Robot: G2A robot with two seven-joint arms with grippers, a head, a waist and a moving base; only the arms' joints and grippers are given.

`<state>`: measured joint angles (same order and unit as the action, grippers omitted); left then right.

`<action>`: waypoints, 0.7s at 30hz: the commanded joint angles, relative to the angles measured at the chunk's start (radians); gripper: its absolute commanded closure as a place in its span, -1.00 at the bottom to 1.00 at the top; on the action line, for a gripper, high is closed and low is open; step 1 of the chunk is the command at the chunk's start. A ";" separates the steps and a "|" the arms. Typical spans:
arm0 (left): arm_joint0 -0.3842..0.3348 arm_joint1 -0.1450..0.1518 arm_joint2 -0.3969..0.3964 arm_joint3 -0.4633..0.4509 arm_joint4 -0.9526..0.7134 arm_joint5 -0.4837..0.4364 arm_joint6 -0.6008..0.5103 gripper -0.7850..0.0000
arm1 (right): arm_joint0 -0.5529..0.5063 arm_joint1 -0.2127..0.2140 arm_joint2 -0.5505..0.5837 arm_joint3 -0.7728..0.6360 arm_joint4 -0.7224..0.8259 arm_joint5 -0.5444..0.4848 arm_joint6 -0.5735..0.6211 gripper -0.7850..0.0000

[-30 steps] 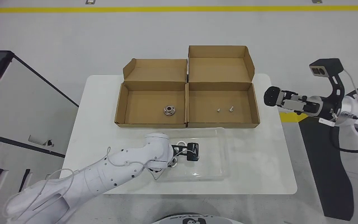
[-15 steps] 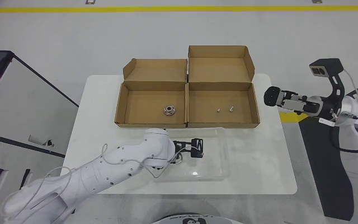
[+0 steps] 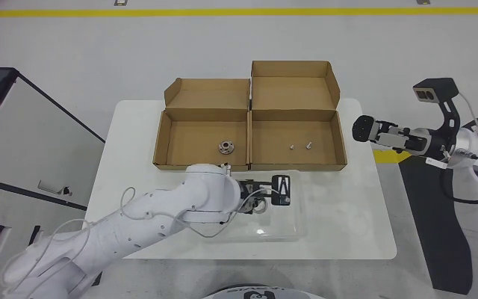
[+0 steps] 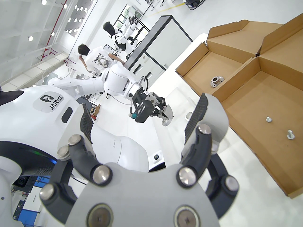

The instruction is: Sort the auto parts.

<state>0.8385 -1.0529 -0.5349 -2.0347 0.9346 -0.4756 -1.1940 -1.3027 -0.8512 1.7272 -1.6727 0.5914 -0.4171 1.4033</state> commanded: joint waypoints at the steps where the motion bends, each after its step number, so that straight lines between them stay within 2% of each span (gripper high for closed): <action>1: -0.009 -0.006 -0.014 -0.010 -0.012 0.020 0.043 1.00 | 0.000 0.000 0.000 0.000 0.000 0.000 0.000 -1.00; 6: -0.012 -0.016 -0.046 -0.005 -0.038 0.037 0.170 1.00 | 0.000 0.000 0.000 0.000 0.000 0.000 0.000 -1.00; 10: 0.014 -0.012 -0.089 0.020 -0.063 0.046 0.256 1.00 | 0.000 0.000 0.000 0.000 0.000 0.000 0.000 -1.00; 14: 0.053 0.003 -0.141 0.032 -0.049 0.012 0.309 1.00 | 0.000 0.000 0.000 0.000 0.000 0.000 0.000 -1.00; 21: 0.150 0.038 -0.276 0.029 -0.060 -0.044 0.449 1.00 | 0.000 0.000 0.000 0.000 0.000 0.000 0.000 -1.00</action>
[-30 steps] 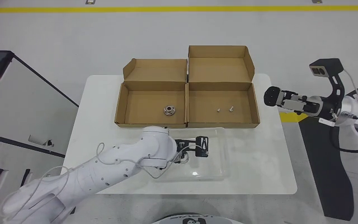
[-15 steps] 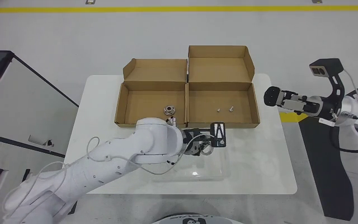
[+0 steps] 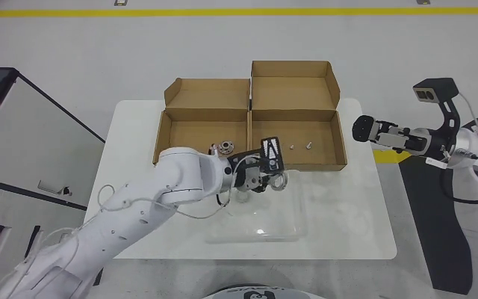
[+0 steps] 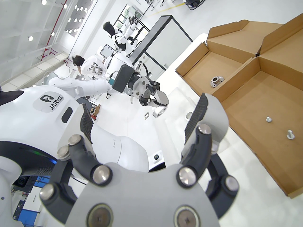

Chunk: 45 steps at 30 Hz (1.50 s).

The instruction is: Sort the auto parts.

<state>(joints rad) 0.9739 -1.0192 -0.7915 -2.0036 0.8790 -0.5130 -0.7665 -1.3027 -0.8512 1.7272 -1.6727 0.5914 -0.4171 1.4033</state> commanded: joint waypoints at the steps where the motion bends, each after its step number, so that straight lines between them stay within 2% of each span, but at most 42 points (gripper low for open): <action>1: 0.030 0.009 -0.040 -0.003 -0.012 -0.014 0.042 1.00 | 0.000 0.000 0.000 0.000 0.000 0.000 0.000 -1.00; 13: 0.191 0.047 -0.224 -0.017 -0.066 -0.072 0.207 1.00 | 0.000 0.000 0.000 0.000 0.000 0.000 0.000 -1.00; 22: 0.283 0.054 -0.307 -0.016 -0.093 -0.091 0.393 1.00 | 0.000 0.000 0.000 0.000 0.000 0.000 0.000 -1.00; 28: 0.328 0.051 -0.341 -0.016 -0.112 -0.107 0.548 1.00 | 0.000 0.000 0.000 0.000 0.000 0.000 0.000 -1.00; 35: 0.354 0.045 -0.371 -0.014 -0.138 -0.168 0.705 1.00 | 0.000 0.000 0.000 0.000 0.000 0.000 0.000 -1.00; 45: 0.408 0.048 -0.450 -0.038 -0.167 -0.298 0.827 1.00 | 0.000 0.000 0.000 0.000 0.000 0.000 0.000 -1.00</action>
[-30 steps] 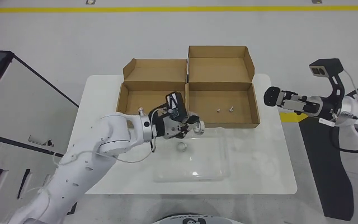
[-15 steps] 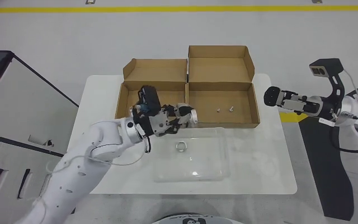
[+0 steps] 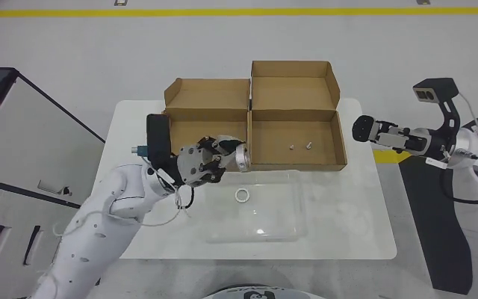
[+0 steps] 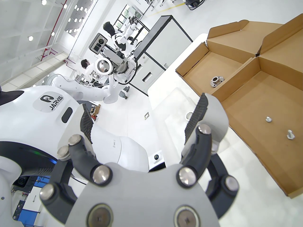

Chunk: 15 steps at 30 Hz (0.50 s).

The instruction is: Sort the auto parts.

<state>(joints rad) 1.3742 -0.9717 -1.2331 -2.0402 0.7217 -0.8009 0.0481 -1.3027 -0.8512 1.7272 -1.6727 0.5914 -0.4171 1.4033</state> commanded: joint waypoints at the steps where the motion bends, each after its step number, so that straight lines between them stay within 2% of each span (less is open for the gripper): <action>1: 0.013 0.001 -0.021 -0.001 -0.014 -0.023 0.022 1.00 | 0.000 0.000 0.000 0.000 0.000 0.000 0.000 -1.00; 10: 0.072 0.002 -0.110 -0.021 -0.076 -0.143 0.128 1.00 | 0.000 0.000 0.000 0.000 0.000 0.000 0.000 -1.00; 15: 0.096 -0.002 -0.146 -0.035 -0.097 -0.165 0.177 1.00 | 0.000 0.000 0.000 0.000 0.000 0.000 0.000 -1.00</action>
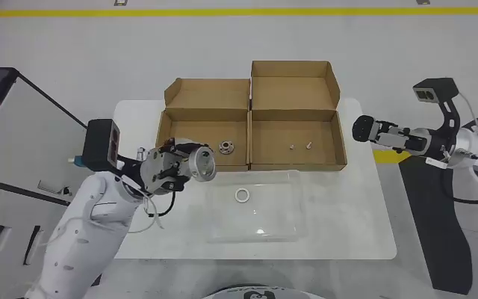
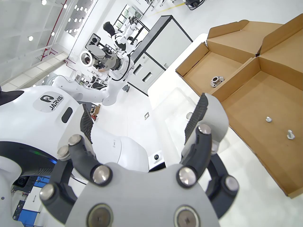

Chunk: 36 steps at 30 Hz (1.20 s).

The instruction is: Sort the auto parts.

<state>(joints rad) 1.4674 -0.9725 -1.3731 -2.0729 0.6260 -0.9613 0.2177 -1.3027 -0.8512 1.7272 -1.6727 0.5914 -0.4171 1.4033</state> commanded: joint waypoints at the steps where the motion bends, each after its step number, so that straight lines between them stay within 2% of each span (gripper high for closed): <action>1: 0.007 -0.002 -0.012 -0.005 -0.007 -0.009 0.016 1.00 | 0.000 0.000 0.000 0.000 0.000 0.000 0.000 -1.00; 15: 0.024 -0.017 -0.062 -0.055 -0.144 -0.051 0.107 1.00 | 0.000 0.000 0.000 0.000 0.000 0.000 0.000 -1.00; 36: 0.034 -0.020 -0.091 -0.073 -0.209 -0.051 0.091 1.00 | 0.000 0.000 0.000 0.000 0.000 0.000 0.000 -1.00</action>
<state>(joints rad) 1.5017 -0.9929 -1.4637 -2.1462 0.4169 -1.0123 0.3090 -1.3027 -0.8512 1.7272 -1.6727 0.5914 -0.4171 1.4033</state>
